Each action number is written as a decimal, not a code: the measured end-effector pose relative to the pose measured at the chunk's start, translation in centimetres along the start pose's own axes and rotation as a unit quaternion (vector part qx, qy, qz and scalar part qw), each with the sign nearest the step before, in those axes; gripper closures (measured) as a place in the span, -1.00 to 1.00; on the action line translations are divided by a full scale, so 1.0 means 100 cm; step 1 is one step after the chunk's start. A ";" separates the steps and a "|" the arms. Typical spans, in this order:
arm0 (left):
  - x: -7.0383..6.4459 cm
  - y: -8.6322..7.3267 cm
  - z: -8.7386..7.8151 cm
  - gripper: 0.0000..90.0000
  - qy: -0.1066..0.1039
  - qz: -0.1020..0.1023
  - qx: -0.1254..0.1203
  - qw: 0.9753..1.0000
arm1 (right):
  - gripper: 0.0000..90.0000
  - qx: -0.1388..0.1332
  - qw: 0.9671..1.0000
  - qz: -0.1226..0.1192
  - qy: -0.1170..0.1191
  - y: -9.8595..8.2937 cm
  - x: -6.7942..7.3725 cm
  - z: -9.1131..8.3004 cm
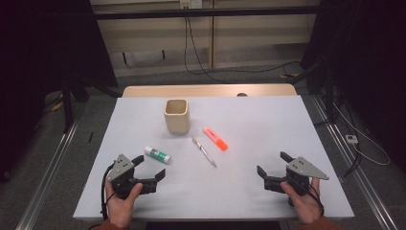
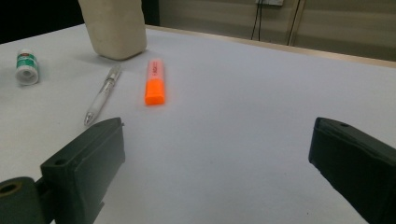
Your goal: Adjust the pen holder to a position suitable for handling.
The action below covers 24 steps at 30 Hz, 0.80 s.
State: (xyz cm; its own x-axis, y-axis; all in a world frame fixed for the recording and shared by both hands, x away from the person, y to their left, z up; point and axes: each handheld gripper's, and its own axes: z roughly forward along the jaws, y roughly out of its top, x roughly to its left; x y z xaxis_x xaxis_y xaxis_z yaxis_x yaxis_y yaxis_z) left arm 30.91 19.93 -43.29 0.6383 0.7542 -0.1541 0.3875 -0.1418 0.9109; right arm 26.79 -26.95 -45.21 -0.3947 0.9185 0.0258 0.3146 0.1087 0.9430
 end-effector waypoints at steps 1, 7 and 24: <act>0.000 0.000 0.000 -0.91 -0.001 0.000 -0.001 1.000 | -0.93 0.001 1.000 0.002 0.000 0.000 0.000 0.000; 0.002 0.000 0.002 -0.91 -0.006 -0.005 0.006 1.000 | -0.93 0.000 1.000 0.005 0.003 0.000 0.000 0.000; 0.004 0.008 0.009 -0.88 -0.028 -0.013 0.028 0.999 | -0.94 0.004 1.000 0.007 0.002 -0.001 0.000 0.001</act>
State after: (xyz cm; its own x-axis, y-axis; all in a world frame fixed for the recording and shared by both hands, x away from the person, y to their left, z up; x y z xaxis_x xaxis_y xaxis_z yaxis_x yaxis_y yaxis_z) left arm 32.05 19.49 -42.97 0.6634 0.7210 -0.2001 0.4404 -0.1600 0.8834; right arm 26.84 -26.91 -45.30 -0.3933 0.9185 0.0408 0.3272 0.0983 0.9398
